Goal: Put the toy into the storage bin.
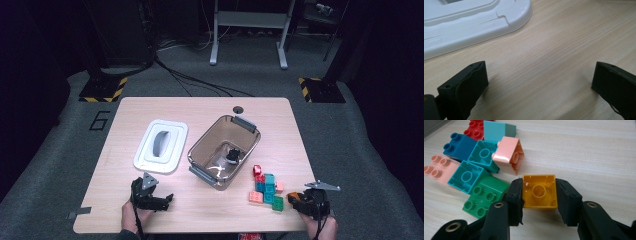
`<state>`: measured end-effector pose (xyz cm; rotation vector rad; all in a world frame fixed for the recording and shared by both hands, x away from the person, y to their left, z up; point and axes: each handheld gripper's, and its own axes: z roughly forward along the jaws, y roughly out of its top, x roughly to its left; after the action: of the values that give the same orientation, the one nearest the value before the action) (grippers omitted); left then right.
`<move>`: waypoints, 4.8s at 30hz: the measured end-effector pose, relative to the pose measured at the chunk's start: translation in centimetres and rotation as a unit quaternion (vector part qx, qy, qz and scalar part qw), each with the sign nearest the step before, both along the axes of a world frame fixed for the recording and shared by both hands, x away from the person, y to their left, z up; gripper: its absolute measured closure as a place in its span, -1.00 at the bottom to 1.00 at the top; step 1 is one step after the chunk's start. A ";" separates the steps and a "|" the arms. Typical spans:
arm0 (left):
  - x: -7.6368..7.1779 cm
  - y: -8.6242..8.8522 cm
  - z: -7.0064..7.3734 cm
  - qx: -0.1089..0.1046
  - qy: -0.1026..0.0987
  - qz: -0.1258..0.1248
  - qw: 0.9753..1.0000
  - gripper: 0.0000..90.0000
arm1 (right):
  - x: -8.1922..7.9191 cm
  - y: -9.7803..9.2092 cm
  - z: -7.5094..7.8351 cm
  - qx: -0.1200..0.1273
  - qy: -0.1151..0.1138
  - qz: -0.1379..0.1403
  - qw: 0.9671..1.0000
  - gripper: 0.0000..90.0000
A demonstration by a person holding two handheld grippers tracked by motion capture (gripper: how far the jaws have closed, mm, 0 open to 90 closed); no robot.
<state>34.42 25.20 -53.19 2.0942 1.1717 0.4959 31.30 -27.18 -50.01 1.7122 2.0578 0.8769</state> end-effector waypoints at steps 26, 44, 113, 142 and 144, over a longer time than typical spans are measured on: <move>0.0 0.0 0.0 -0.001 0.000 0.003 1.000 -0.99 | 2.0 1.2 3.4 0.010 -0.046 0.027 0.999 0.31; 0.0 0.0 0.0 -0.001 0.000 0.003 1.000 -0.99 | 5.4 3.2 6.9 0.025 -0.072 0.059 0.995 0.31; 0.0 0.1 0.0 0.002 -0.001 0.001 1.000 -0.99 | 12.3 14.3 11.0 -0.024 -0.074 0.213 0.974 0.27; 0.0 0.1 0.0 0.002 -0.001 0.001 1.000 -0.99 | 6.1 5.9 8.5 0.013 -0.068 0.141 0.988 -0.80; 0.0 0.1 0.0 0.002 -0.001 0.001 1.000 -0.99 | 5.8 5.3 7.7 0.013 -0.060 0.132 0.989 -0.83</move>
<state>34.46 25.27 -53.16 2.0952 1.1722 0.5023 37.06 -21.85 -42.27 1.3818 2.2310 1.0621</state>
